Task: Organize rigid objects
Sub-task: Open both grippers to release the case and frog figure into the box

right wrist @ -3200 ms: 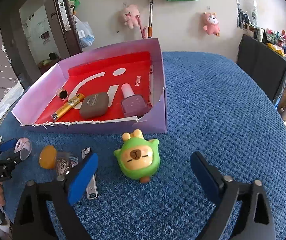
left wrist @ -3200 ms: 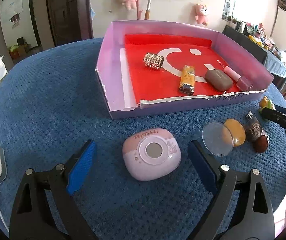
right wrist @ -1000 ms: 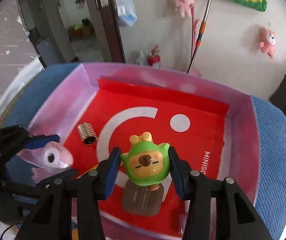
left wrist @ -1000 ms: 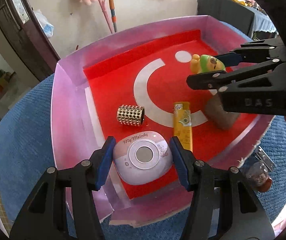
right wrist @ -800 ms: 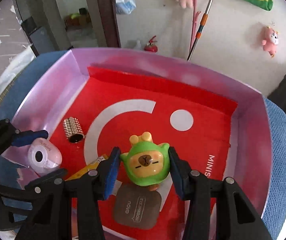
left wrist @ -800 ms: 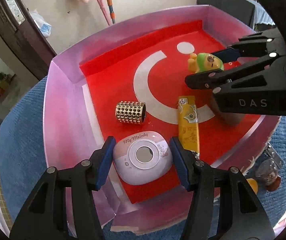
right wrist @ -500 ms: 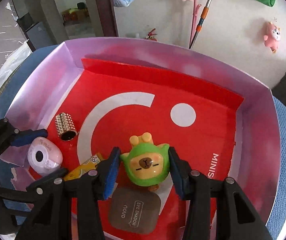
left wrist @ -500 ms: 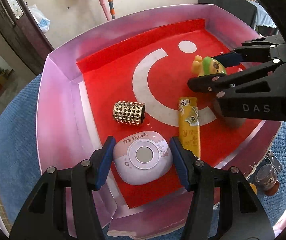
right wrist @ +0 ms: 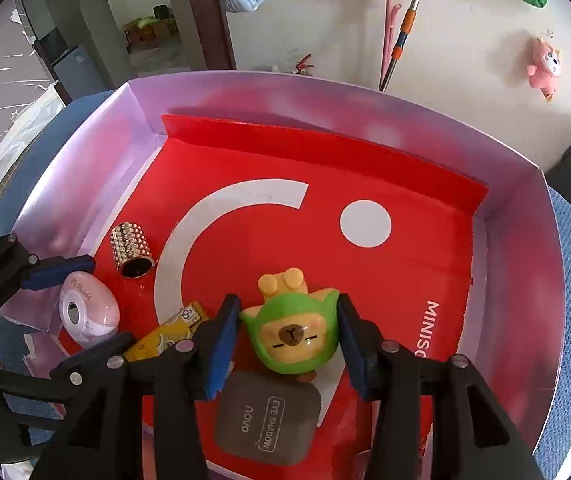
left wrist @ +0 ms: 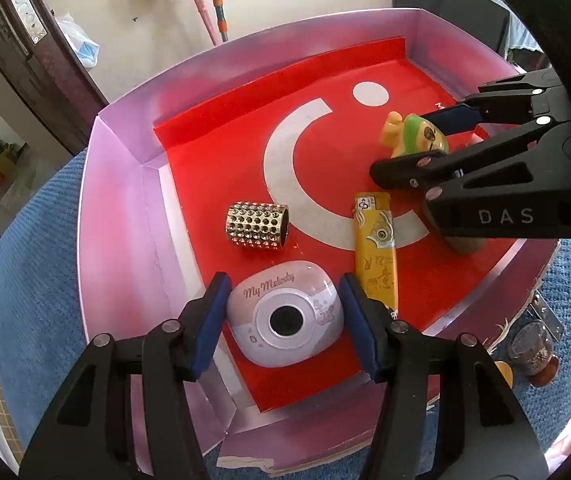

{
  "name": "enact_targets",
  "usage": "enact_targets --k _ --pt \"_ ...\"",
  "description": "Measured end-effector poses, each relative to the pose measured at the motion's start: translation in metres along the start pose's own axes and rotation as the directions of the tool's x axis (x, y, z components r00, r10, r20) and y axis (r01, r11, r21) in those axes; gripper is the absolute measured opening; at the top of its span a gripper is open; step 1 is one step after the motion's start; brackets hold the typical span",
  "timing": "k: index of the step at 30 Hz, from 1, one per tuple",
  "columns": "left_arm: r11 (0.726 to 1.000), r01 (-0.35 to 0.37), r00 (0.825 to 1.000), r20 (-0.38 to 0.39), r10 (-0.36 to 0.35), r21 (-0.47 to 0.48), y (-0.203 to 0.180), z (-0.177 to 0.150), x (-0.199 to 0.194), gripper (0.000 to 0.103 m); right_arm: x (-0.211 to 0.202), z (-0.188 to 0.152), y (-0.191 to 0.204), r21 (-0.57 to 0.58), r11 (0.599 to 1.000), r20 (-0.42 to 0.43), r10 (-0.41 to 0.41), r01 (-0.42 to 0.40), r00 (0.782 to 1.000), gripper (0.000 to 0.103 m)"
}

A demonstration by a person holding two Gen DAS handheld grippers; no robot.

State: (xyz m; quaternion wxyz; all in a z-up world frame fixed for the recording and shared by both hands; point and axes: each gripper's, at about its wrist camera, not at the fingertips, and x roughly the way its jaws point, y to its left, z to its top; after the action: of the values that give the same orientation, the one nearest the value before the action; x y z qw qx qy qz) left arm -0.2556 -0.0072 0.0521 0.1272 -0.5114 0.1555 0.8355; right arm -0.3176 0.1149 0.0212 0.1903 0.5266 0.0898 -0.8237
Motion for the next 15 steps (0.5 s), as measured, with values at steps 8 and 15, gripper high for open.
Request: enact_targets --k 8,15 --pt "1.0 -0.001 1.0 0.012 0.001 -0.02 -0.0015 -0.0022 -0.0072 0.056 0.0016 0.0001 0.001 -0.001 1.0 -0.003 0.003 -0.003 1.0 0.058" --pt "0.999 -0.003 0.999 0.048 0.005 -0.046 -0.008 0.0008 -0.009 0.065 0.0 -0.0004 0.0019 0.004 1.0 0.008 0.009 -0.009 1.0 0.066"
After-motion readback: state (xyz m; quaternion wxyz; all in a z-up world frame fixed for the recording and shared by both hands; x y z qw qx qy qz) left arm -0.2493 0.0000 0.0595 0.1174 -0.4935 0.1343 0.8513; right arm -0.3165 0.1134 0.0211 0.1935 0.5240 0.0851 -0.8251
